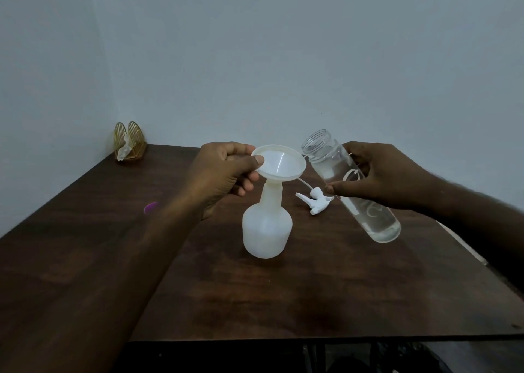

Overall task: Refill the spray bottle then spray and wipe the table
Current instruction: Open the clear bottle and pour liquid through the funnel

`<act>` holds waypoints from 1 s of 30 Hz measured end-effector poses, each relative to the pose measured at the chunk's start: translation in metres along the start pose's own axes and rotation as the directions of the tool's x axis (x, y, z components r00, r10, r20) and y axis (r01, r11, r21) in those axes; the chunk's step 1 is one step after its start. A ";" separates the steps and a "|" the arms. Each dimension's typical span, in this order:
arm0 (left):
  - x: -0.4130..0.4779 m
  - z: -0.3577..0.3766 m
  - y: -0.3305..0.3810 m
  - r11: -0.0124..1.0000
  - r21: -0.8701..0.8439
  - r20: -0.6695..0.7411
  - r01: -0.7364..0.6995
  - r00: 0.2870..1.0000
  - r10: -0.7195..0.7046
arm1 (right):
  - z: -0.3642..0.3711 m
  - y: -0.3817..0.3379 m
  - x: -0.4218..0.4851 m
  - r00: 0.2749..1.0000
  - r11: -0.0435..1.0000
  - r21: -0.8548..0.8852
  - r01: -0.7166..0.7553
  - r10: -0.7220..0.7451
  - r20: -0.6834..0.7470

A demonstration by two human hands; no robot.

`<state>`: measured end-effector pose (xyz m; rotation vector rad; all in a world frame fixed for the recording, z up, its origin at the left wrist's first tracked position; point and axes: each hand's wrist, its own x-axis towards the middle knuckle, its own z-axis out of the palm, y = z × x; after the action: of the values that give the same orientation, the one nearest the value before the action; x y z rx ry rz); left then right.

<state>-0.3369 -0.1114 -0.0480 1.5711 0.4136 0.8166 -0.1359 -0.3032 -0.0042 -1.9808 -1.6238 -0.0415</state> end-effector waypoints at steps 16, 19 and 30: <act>0.003 -0.003 0.003 1.000 -0.002 0.017 -0.022 1.000 0.022 | -0.009 -0.008 0.016 0.996 0.983 -0.179 0.033 -0.017 0.093; 0.004 -0.003 0.002 1.000 -0.021 0.022 -0.018 1.000 0.018 | -0.012 -0.011 0.019 0.994 0.986 -0.163 0.026 -0.007 0.112; 0.005 -0.002 0.001 0.999 -0.051 0.028 -0.010 1.000 0.011 | -0.020 -0.016 0.023 0.987 0.978 -0.207 0.027 0.007 0.163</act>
<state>-0.3356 -0.1067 -0.0463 1.5374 0.3617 0.8058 -0.1380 -0.2899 0.0273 -2.1833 -1.7973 -0.0566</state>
